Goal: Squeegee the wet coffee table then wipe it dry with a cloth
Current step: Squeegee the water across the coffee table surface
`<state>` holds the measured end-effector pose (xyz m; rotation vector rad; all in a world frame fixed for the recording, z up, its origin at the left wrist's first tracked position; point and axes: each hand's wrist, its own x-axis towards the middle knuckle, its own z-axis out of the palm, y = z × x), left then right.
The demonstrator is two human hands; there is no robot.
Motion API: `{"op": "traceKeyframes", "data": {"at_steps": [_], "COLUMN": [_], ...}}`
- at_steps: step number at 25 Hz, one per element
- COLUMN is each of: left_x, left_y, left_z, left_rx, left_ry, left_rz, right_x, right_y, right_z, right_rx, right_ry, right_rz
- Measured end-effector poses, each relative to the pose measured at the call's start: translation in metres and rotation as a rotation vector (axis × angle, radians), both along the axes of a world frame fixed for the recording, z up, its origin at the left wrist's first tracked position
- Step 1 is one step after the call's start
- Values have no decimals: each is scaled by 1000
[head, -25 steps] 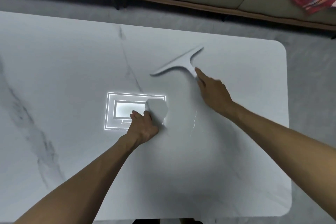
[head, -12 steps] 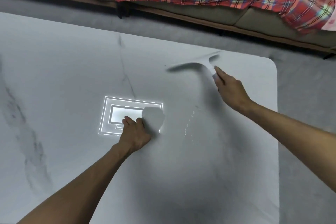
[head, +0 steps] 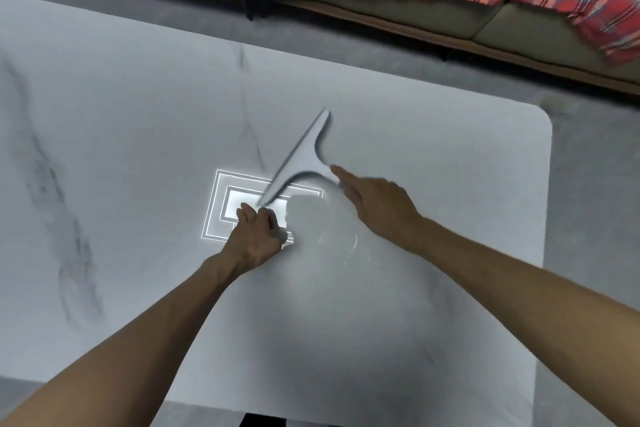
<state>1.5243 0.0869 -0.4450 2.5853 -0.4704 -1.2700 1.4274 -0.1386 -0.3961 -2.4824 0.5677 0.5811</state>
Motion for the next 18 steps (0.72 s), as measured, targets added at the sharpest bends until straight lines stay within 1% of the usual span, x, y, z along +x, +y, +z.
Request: {"op": "traceKeyframes", "data": {"at_steps": [2, 3, 5, 7, 9, 11, 12, 14, 16, 18], "left_x": [-1, -4, -11, -23, -37, -47, -51, -57, -58, -57], "left_y": [0, -1, -6, -17, -34, -57, -67, -82, -89, -91], "left_z": [2, 3, 7, 12, 14, 15, 14, 10, 3, -2], "left_rx": [4, 5, -18, -76, -115, -146, -153, -126, -74, -38], "left_ry": [-11, -28, -86, -99, -67, -37, -23, 13, 38, 51], "left_rz": [-11, -19, -40, -127, -207, -215, -217, -226, -253, -269], "right_x": [-40, -76, -129, -138, -130, -98, -71, -19, 7, -3], "right_y": [-19, -26, -62, -102, -121, -137, -144, -154, -157, -150], "right_z": [9, 17, 37, 46, 54, 51, 44, 26, 10, 3], "right_rx": [-78, -97, -108, -166, -218, -212, -203, -133, -55, -52], "right_ry": [21, 60, 177, 214, 151, 3, -42, -38, 15, 50], "right_rz": [121, 132, 89, 55, 14, -113, -183, -327, -427, -400]}}
